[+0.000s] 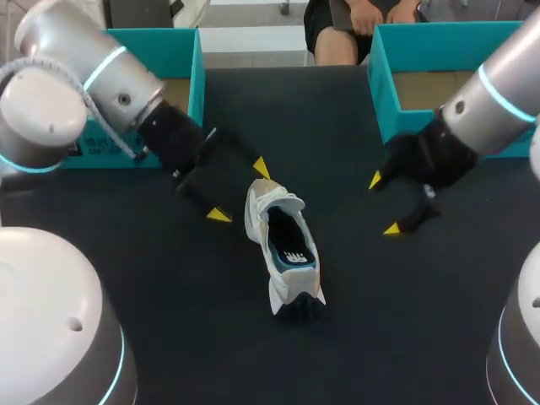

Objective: Take the shoe out of the shoebox, open the shoe tongue, remove and reinsert the insole, then place the shoe into the shoebox

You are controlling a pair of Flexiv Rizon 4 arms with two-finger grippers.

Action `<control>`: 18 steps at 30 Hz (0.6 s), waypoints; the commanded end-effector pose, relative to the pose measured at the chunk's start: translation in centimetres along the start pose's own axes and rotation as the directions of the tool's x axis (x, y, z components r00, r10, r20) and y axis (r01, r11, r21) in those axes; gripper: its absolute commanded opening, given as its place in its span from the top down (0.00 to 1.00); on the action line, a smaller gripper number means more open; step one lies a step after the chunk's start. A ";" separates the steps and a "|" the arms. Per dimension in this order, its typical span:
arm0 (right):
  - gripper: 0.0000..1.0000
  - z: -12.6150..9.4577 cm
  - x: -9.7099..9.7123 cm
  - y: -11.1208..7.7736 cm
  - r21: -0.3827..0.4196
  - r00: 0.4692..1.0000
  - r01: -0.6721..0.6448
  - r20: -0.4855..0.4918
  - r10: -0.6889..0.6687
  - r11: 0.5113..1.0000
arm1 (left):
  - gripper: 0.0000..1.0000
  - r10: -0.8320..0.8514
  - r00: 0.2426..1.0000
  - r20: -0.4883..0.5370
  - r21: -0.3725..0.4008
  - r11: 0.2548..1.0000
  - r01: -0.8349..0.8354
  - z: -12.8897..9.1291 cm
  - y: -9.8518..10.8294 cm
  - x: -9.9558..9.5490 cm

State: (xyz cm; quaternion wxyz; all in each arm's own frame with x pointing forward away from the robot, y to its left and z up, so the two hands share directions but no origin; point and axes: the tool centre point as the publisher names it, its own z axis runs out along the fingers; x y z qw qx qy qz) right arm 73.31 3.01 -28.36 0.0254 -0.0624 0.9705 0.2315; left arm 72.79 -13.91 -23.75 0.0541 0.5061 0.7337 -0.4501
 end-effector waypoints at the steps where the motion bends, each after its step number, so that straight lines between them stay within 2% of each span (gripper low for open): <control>1: 0.00 -5.6 0.9 -0.5 -0.006 1.000 -0.001 0.024 0.001 1.000 | 0.00 0.009 0.998 -0.064 -0.002 1.000 -0.010 -0.3 -0.2 -0.9; 7: 0.00 -8.3 0.9 -1.0 -0.019 0.999 0.009 0.035 -0.008 1.000 | 0.00 0.032 0.988 -0.149 0.019 0.999 -0.029 0.0 -0.2 -1.2; 16: 0.00 -8.3 0.9 -1.0 -0.019 0.999 0.009 0.035 -0.008 1.000 | 0.00 0.067 0.950 -0.304 -0.007 0.997 -0.073 0.7 0.5 -2.0; 17: 0.00 -8.3 0.9 -1.0 -0.019 0.999 0.009 0.035 -0.008 1.000 | 0.11 0.061 0.948 -0.313 -0.024 0.997 -0.072 1.0 0.7 -2.4; 18: 0.00 -8.3 0.9 -1.0 -0.019 0.999 0.009 0.035 -0.008 1.000 | 0.57 0.056 0.944 -0.325 -0.037 0.997 -0.071 1.2 0.7 -2.6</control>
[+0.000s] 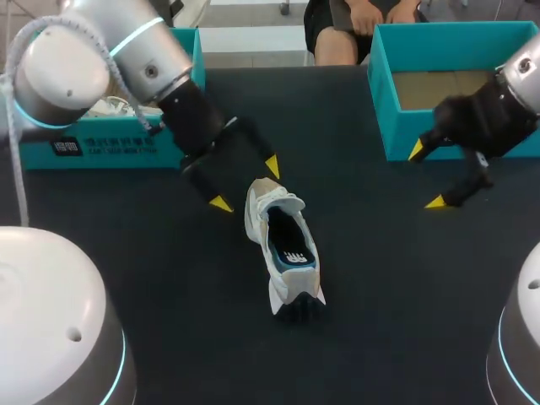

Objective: Take the shoe out of the shoebox, open the shoe tongue, remove and reinsert the insole, then place the shoe into the shoebox

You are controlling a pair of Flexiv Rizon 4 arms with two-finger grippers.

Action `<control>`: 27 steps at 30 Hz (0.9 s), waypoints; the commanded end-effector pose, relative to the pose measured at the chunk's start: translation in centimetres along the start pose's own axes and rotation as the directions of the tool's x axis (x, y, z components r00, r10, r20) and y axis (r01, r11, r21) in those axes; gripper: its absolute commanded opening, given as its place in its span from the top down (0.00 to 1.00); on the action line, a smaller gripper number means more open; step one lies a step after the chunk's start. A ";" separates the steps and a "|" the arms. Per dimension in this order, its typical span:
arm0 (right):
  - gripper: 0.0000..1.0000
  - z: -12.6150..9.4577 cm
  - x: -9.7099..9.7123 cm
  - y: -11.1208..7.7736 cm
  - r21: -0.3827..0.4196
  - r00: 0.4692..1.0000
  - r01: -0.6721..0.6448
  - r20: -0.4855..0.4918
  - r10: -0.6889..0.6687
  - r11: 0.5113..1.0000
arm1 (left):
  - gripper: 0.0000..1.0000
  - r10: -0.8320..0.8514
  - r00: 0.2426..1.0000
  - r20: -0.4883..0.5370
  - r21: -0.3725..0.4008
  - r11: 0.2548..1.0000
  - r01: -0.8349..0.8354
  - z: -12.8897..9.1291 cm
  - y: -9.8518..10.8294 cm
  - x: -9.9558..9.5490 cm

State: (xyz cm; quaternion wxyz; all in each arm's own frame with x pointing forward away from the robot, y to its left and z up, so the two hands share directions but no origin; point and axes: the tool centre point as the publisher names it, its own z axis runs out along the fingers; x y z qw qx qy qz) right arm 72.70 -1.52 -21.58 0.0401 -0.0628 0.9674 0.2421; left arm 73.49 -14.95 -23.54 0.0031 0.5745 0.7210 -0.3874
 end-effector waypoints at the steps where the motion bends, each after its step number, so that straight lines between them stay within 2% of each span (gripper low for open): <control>1: 0.00 -0.2 0.3 0.0 0.001 1.000 0.001 0.005 -0.001 1.000 | 0.91 -0.007 0.989 -0.148 -0.029 1.000 0.003 0.7 0.5 -1.7; 2: 0.00 -0.2 0.3 0.0 0.001 1.000 0.001 0.005 -0.001 1.000 | 1.00 -0.008 0.987 -0.158 -0.033 0.999 0.002 0.8 0.4 -1.9; 11: 0.00 -0.2 0.3 0.0 0.001 1.000 0.001 0.005 -0.001 1.000 | 1.00 -0.032 0.974 -0.225 -0.107 0.994 0.008 2.9 -0.1 -2.2; 15: 0.00 -0.2 0.3 0.0 0.001 1.000 0.001 0.005 -0.001 1.000 | 1.00 -0.042 0.981 -0.190 -0.234 0.972 -0.004 4.6 0.1 -2.0; 27: 0.00 -0.2 0.3 0.0 0.001 1.000 0.001 0.005 -0.001 1.000 | 1.00 -0.042 0.981 -0.190 -0.234 0.972 -0.004 4.6 0.1 -2.0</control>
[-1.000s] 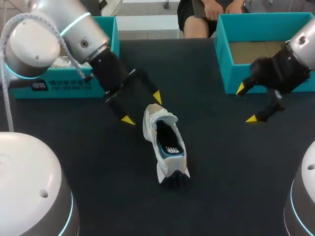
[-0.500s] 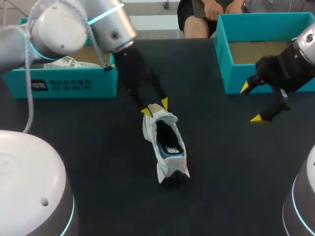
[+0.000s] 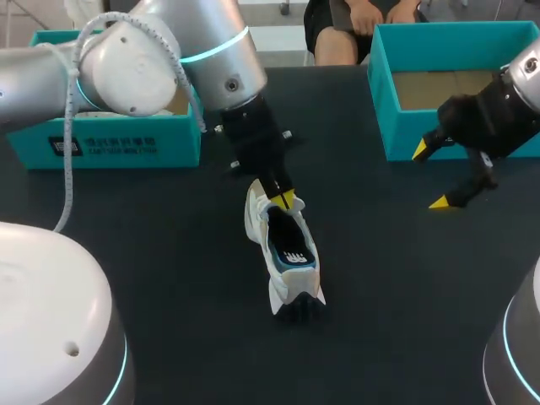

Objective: Take the shoe out of the shoebox, open the shoe tongue, remove and reinsert the insole, then place the shoe into the shoebox

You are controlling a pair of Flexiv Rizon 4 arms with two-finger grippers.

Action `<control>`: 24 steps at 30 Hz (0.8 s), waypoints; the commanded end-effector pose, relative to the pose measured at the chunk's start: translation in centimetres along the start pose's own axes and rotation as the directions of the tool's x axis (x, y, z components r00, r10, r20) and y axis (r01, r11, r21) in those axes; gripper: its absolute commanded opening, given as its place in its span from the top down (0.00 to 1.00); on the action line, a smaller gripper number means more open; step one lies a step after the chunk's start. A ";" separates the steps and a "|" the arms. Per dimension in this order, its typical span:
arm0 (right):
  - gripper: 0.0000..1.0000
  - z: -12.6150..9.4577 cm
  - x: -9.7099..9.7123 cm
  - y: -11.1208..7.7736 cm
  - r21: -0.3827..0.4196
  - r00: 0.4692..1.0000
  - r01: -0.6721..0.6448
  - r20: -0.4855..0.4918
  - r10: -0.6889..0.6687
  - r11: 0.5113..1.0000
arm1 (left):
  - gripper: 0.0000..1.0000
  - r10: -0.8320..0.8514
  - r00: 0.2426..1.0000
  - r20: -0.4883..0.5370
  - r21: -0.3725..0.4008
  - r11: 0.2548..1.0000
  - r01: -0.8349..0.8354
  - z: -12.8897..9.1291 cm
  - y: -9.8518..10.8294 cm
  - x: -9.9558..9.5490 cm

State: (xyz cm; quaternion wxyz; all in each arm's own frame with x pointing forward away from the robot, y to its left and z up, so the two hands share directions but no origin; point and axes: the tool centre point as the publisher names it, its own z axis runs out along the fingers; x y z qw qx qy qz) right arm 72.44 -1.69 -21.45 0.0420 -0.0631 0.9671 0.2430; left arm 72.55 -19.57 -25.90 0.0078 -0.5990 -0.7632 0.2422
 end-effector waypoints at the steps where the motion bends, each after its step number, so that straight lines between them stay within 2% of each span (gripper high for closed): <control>1: 0.00 0.0 0.1 0.0 0.003 1.000 0.000 0.001 0.000 1.000 | 1.00 0.012 1.000 -0.008 -0.019 1.000 -0.012 0.6 -0.4 0.5; 3: 0.00 0.0 0.1 0.0 0.003 1.000 0.000 0.001 0.000 1.000 | 1.00 0.042 0.996 -0.073 0.004 0.999 -0.042 1.7 -0.8 0.7; 12: 0.00 0.0 0.1 0.0 0.003 1.000 0.000 0.001 0.000 1.000 | 1.00 0.083 0.987 -0.138 -0.028 0.996 -0.087 5.7 -0.8 1.4; 24: 0.00 0.0 0.1 0.0 0.003 1.000 0.000 0.001 0.000 1.000 | 1.00 0.081 0.977 -0.196 -0.139 0.984 -0.110 10.2 1.0 2.3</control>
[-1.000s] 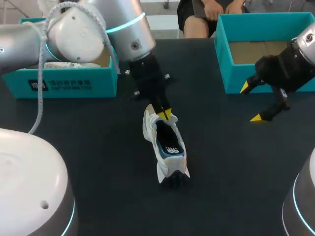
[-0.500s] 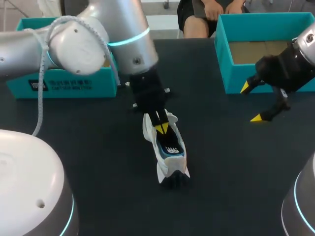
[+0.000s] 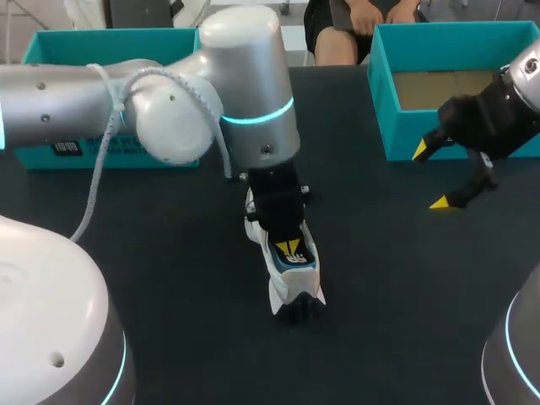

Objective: Take the shoe out of the shoebox, open the shoe tongue, remove and reinsert the insole, then place the shoe into the shoebox

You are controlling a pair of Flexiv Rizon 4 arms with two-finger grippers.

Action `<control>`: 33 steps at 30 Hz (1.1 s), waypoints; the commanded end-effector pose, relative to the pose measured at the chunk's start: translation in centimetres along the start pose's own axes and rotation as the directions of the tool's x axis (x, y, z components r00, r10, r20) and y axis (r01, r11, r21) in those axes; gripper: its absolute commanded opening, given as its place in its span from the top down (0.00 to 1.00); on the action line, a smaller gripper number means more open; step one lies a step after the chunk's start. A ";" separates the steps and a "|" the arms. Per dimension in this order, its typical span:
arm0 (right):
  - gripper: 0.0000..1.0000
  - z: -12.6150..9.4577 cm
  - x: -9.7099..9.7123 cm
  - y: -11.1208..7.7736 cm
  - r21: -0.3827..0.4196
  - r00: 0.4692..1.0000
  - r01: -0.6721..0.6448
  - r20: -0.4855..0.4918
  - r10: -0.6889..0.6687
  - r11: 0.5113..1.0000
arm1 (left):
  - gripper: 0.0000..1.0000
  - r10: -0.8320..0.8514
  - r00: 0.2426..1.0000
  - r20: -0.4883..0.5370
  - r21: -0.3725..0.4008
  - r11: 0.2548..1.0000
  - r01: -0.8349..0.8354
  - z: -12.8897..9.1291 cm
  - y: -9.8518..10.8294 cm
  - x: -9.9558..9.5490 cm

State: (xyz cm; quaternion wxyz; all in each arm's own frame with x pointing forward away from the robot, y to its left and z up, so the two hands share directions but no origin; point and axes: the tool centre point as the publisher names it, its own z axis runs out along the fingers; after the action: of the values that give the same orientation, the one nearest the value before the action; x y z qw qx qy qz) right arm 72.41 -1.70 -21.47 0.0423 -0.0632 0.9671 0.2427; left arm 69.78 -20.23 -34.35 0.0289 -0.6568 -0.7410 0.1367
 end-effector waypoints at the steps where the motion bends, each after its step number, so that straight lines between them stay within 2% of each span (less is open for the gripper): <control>1: 0.00 0.0 0.0 0.0 0.002 1.000 -0.001 0.001 0.001 1.000 | 1.00 -0.012 1.000 -0.002 -0.033 0.999 0.011 1.9 0.4 -0.4; 4: 0.00 0.0 0.0 0.0 0.002 1.000 -0.001 0.001 0.001 1.000 | 1.00 -0.029 1.000 -0.003 -0.066 0.997 0.029 2.9 0.9 -0.1; 13: 0.00 0.0 0.0 0.0 0.002 1.000 -0.001 0.001 0.001 1.000 | 1.00 -0.076 0.997 -0.016 -0.097 0.992 0.074 5.1 1.8 0.6; 15: 0.00 0.0 0.0 0.0 0.002 1.000 -0.001 0.001 0.001 1.000 | 1.00 -0.078 0.997 -0.014 -0.103 0.992 0.076 4.8 1.8 0.8; 18: 0.00 0.0 0.0 0.0 0.002 1.000 -0.001 0.001 0.001 1.000 | 1.00 -0.078 0.997 0.006 -0.093 0.993 0.079 3.0 1.4 0.8; 21: 0.00 0.0 0.0 0.0 0.002 1.000 -0.001 0.001 0.001 1.000 | 1.00 -0.070 0.997 0.021 -0.071 0.995 0.071 2.0 0.8 0.8; 25: 0.00 0.0 0.0 0.0 0.002 1.000 -0.001 0.001 0.001 1.000 | 1.00 -0.042 0.999 0.009 0.022 0.999 0.042 1.4 -0.4 0.7; 28: 0.00 0.0 0.0 0.0 0.002 1.000 -0.001 0.001 0.001 1.000 | 1.00 -0.030 1.000 -0.002 0.085 0.996 0.031 2.0 -1.1 0.6; 33: 0.00 0.0 0.0 0.0 0.002 1.000 -0.001 0.001 0.001 1.000 | 1.00 -0.032 0.999 -0.011 0.113 0.993 0.033 4.0 -2.0 0.3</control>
State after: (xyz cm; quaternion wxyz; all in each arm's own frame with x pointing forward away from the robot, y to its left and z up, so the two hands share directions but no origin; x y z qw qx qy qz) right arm 72.41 -1.68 -21.48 0.0424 -0.0631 0.9671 0.2428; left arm 67.18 -19.92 -36.18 0.0696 -0.6428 -0.7431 0.1727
